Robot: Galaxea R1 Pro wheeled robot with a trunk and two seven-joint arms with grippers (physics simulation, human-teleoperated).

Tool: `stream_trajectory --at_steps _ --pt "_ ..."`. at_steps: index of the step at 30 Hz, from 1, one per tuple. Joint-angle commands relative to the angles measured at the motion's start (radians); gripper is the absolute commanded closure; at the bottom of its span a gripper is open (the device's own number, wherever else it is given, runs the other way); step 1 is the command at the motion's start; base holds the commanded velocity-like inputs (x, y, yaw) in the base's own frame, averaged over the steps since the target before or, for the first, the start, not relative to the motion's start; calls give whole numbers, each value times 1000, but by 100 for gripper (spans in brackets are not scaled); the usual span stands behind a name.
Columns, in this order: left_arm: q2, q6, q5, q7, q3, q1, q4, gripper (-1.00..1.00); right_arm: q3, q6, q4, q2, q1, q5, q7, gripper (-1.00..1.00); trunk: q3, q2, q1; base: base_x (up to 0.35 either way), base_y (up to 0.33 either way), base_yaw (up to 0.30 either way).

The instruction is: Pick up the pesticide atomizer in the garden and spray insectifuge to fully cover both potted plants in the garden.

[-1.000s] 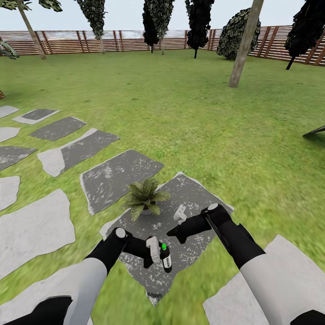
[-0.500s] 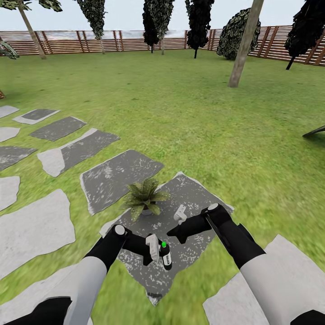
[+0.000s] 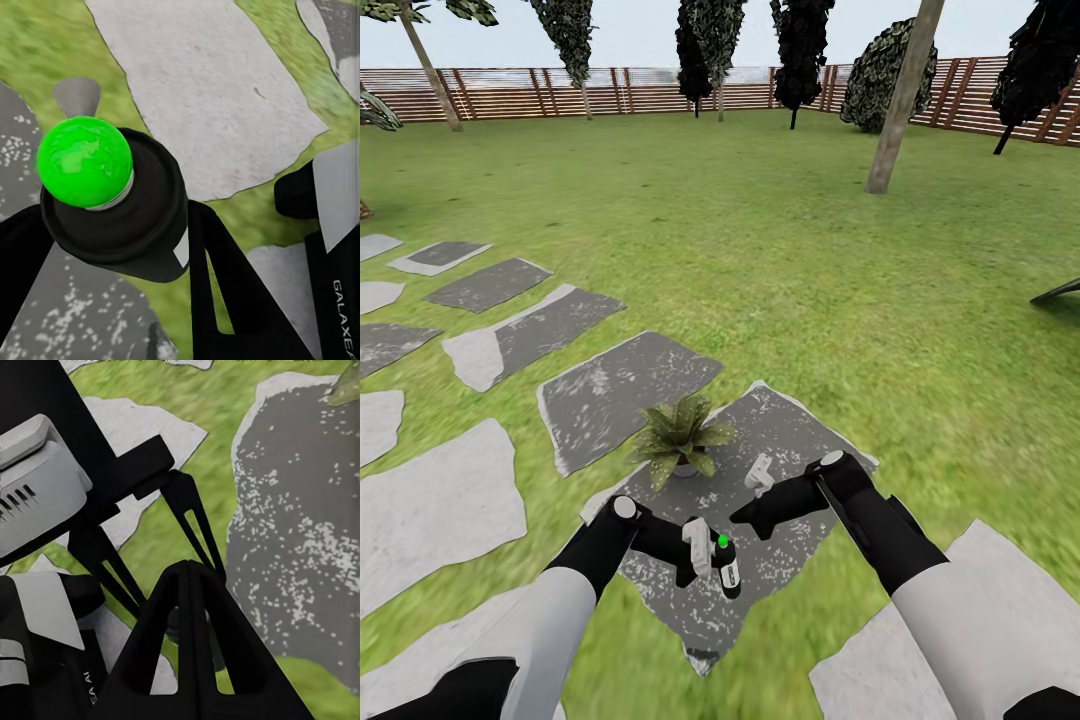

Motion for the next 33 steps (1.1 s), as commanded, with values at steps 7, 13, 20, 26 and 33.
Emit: stream_trajectory --at_steps 7,13,20,26,33 --pt "-2 -12 -11 -30 8 -1 -1 100 1 5 -2 1 -1 7 5 100 -1 0 0 0 0 0" --pt "-3 -12 -11 -50 8 -1 -56 100 1 5 -2 1 -1 7 5 100 -1 0 0 0 0 0" --pt "-3 -13 -11 -98 8 -1 -114 100 2 5 -2 1 -1 7 5 100 -1 0 0 0 0 0" --pt "-4 -13 -11 -98 8 -1 -114 100 2 5 -2 1 -1 7 5 100 -1 0 0 0 0 0" --pt "-13 -13 -11 -97 7 -1 -114 100 2 5 -2 1 -1 7 5 100 -1 0 0 0 0 0"
